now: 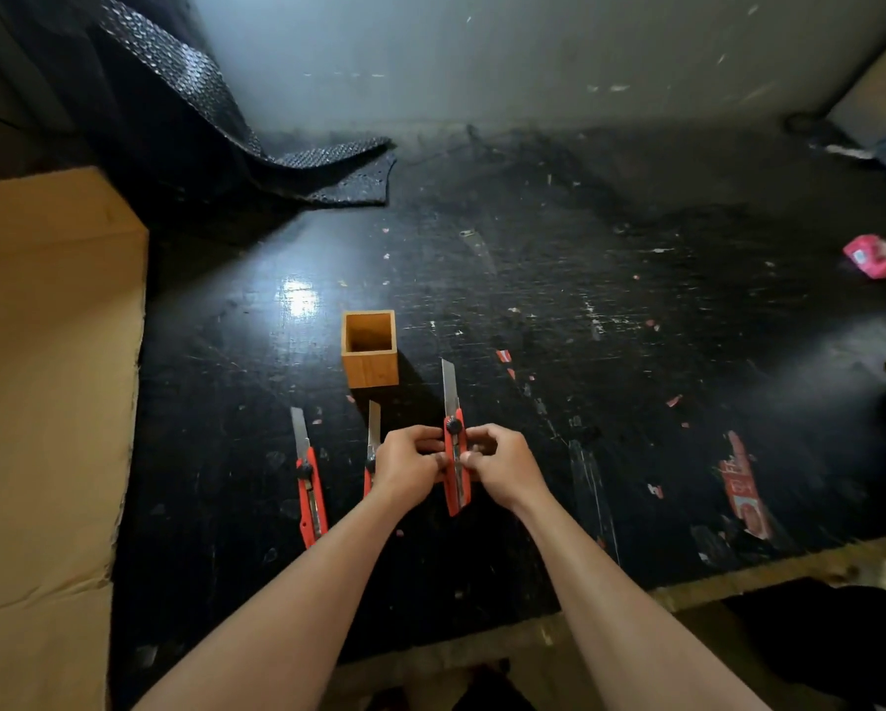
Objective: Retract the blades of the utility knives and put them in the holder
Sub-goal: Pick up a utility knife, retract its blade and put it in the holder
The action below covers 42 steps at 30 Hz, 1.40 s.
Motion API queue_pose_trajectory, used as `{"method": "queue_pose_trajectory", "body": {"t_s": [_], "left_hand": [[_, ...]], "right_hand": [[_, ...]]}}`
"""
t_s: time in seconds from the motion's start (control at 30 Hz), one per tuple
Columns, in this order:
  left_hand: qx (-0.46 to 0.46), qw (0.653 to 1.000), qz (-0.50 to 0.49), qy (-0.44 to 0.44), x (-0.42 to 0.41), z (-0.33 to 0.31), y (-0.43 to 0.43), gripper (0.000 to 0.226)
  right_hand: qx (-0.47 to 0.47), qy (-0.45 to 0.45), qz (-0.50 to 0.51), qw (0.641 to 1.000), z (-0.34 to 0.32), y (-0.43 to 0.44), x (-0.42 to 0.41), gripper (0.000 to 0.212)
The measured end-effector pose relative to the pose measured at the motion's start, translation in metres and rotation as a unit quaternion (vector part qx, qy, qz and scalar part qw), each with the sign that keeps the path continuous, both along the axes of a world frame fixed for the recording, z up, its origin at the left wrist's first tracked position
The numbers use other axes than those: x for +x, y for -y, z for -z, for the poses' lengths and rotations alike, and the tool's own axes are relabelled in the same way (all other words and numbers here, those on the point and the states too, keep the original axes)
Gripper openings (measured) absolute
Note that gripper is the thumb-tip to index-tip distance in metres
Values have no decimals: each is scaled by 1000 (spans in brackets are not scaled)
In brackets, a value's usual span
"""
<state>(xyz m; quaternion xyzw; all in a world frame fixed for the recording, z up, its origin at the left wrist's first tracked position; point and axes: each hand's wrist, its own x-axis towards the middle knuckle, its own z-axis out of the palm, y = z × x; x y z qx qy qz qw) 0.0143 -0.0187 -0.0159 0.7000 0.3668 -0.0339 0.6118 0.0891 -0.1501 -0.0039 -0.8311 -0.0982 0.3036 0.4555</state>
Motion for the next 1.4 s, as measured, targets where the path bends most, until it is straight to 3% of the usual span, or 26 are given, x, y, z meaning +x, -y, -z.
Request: {"method": "queue_pose_trajectory", "body": {"t_s": [0.47, 0.63, 0.8, 1.0, 1.4], "left_hand": [[-57, 985, -25, 161, -3, -136, -79, 28], [-42, 973, -35, 223, -10, -188, -104, 37], [-27, 960, -43, 274, -15, -231, -115, 38], [9, 953, -37, 301, -14, -259, -116, 41], [-50, 947, -62, 311, -10, -267, -121, 41]], "right_hand": [[192, 41, -47, 979, -123, -70, 18, 24], [246, 81, -90, 962, -171, -95, 22, 30], [246, 186, -111, 945, -213, -118, 21, 46], [213, 294, -94, 927, -246, -137, 26, 25], [214, 295, -112, 925, -245, -129, 18, 23]]}}
